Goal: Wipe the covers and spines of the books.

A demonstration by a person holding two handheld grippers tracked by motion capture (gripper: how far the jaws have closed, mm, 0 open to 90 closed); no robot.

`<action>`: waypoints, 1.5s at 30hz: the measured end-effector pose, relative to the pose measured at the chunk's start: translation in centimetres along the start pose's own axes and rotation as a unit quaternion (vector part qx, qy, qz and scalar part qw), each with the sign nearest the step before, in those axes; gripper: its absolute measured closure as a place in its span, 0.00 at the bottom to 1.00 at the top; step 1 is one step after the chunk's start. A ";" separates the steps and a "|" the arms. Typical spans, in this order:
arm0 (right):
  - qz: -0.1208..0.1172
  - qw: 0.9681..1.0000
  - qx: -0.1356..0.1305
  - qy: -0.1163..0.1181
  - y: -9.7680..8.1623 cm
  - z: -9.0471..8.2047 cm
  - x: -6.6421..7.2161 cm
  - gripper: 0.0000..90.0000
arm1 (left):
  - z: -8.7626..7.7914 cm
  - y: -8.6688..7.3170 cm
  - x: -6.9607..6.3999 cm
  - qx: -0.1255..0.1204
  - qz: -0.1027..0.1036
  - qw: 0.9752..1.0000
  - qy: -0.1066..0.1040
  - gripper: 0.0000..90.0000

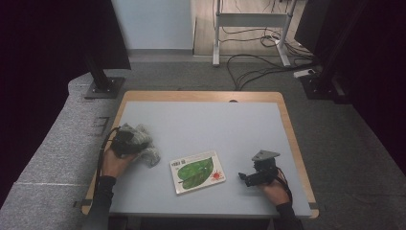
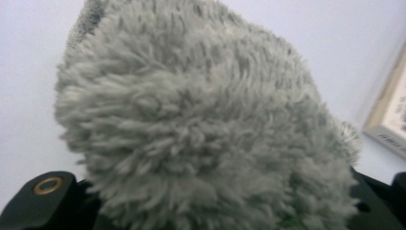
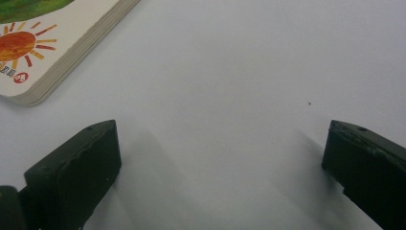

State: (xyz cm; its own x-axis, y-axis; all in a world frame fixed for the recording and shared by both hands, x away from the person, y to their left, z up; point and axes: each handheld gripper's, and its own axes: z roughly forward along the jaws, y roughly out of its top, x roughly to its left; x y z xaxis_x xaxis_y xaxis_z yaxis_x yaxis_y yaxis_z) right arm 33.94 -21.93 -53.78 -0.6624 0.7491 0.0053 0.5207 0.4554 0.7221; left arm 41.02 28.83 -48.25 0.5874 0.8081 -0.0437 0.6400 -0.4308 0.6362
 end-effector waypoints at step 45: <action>0.000 1.000 0.000 0.000 0.0 0.0 0.0 0.00 | -7.5 0.2 -3.9 -0.050 0.060 0.997 -0.026 0.00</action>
State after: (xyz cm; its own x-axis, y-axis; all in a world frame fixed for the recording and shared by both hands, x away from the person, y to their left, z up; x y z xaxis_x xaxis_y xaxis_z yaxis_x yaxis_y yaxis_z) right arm 33.94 -21.93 -53.78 -0.6621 0.7494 0.0049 0.5211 0.4557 0.7217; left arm 35.14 28.57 -42.16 0.6840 0.7295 -0.0006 0.5116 -0.4791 0.7132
